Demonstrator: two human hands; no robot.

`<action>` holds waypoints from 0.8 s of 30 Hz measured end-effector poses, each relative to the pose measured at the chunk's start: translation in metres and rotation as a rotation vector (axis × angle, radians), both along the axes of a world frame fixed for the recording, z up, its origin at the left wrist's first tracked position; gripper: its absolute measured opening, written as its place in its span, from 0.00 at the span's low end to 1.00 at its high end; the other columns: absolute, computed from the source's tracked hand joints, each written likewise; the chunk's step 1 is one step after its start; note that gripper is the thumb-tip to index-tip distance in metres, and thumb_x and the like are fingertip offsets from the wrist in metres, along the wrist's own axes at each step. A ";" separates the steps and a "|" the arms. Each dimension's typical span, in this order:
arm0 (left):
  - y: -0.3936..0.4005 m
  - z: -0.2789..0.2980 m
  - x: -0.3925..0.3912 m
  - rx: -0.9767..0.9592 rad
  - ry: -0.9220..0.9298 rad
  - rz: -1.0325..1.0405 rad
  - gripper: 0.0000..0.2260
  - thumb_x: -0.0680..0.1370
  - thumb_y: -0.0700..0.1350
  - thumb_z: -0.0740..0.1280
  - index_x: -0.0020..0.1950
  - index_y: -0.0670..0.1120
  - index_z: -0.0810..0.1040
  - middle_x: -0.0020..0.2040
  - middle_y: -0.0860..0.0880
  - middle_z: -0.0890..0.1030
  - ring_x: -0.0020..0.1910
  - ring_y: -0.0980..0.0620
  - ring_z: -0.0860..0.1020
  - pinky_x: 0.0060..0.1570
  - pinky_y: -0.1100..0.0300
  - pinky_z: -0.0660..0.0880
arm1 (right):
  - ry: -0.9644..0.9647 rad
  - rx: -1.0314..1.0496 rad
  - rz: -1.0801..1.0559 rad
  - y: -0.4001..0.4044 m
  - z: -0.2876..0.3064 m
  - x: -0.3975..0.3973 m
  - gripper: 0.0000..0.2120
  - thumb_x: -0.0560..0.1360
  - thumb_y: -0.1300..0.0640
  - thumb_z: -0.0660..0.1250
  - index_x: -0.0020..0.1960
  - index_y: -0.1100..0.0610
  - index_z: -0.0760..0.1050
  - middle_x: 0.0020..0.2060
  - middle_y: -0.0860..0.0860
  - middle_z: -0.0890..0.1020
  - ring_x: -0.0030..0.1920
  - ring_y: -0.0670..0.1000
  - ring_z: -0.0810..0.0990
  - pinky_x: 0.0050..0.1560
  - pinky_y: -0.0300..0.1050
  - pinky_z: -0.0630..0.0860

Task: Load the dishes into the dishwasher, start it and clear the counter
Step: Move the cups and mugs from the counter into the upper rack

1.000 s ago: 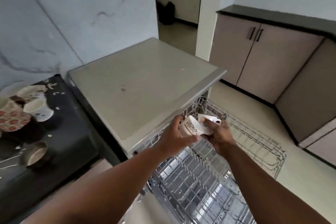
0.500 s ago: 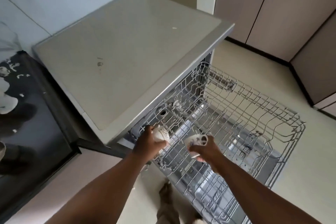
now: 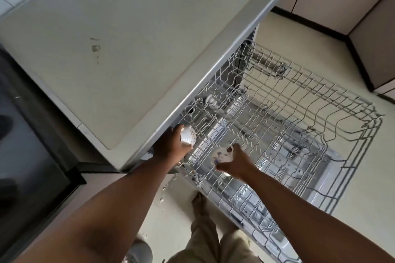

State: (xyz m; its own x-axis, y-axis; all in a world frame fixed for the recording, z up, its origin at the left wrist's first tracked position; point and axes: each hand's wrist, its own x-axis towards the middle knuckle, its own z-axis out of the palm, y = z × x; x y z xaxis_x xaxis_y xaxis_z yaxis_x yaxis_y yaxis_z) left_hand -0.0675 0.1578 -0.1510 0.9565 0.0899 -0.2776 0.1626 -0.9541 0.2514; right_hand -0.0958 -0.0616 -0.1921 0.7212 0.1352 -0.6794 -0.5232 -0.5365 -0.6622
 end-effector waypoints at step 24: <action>-0.048 -0.029 0.072 -0.052 -0.116 0.047 0.24 0.69 0.47 0.75 0.60 0.47 0.69 0.50 0.47 0.78 0.51 0.43 0.78 0.41 0.60 0.62 | -0.279 -0.347 0.119 0.015 -0.002 0.062 0.29 0.72 0.48 0.71 0.65 0.52 0.59 0.59 0.56 0.71 0.54 0.58 0.77 0.54 0.55 0.79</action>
